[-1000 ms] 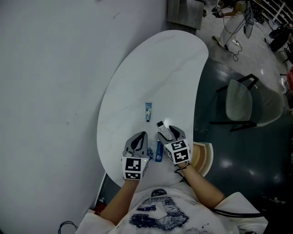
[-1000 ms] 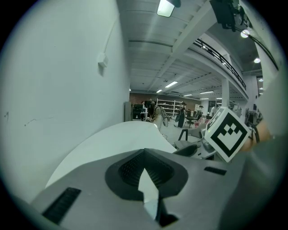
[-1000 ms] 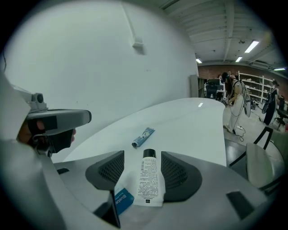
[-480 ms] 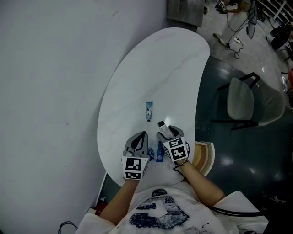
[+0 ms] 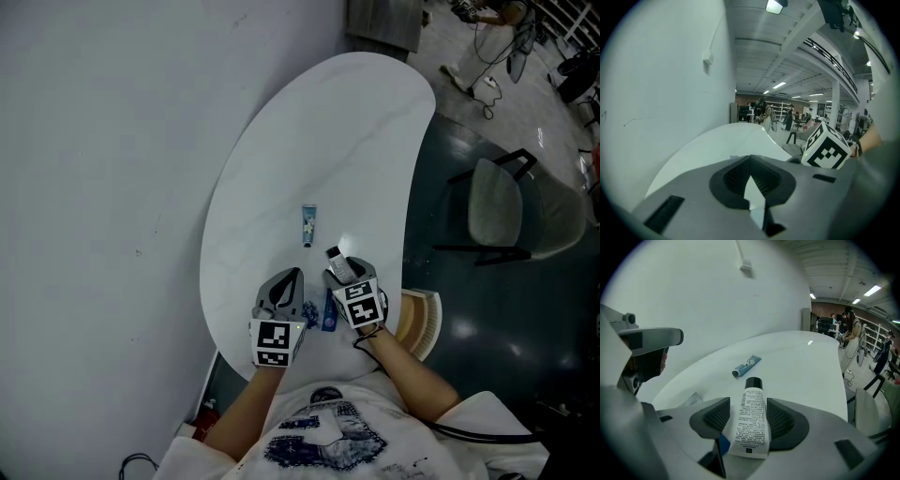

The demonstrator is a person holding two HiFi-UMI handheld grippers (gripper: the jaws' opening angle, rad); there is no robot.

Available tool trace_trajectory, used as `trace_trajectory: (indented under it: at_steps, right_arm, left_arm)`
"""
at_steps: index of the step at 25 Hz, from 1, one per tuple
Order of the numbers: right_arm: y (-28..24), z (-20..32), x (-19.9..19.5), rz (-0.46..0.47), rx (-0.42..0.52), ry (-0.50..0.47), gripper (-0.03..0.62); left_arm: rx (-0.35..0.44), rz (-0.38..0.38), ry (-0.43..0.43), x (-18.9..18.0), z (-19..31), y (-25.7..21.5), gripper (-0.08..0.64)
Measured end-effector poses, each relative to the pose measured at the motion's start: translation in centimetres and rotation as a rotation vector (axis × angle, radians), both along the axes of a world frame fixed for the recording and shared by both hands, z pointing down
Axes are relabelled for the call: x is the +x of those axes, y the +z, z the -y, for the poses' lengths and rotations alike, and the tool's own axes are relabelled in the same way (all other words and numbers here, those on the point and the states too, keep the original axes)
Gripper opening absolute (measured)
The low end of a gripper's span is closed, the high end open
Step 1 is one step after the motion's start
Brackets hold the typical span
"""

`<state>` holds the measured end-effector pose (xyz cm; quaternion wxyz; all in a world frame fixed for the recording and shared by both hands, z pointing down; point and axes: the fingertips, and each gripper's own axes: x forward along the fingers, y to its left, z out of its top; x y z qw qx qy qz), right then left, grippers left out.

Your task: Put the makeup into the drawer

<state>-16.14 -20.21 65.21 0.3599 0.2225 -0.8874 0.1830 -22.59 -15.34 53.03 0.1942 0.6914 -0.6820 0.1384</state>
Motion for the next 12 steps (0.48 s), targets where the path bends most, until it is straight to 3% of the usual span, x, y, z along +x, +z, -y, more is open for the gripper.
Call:
trace_trajectory:
  at_steps: [12]
  right_arm:
    - [0.50,0.10,0.38,-0.044,0.014,0.010,0.213]
  left_arm:
    - [0.002,0.004,-0.016,-0.34,-0.66,-0.19,0.034]
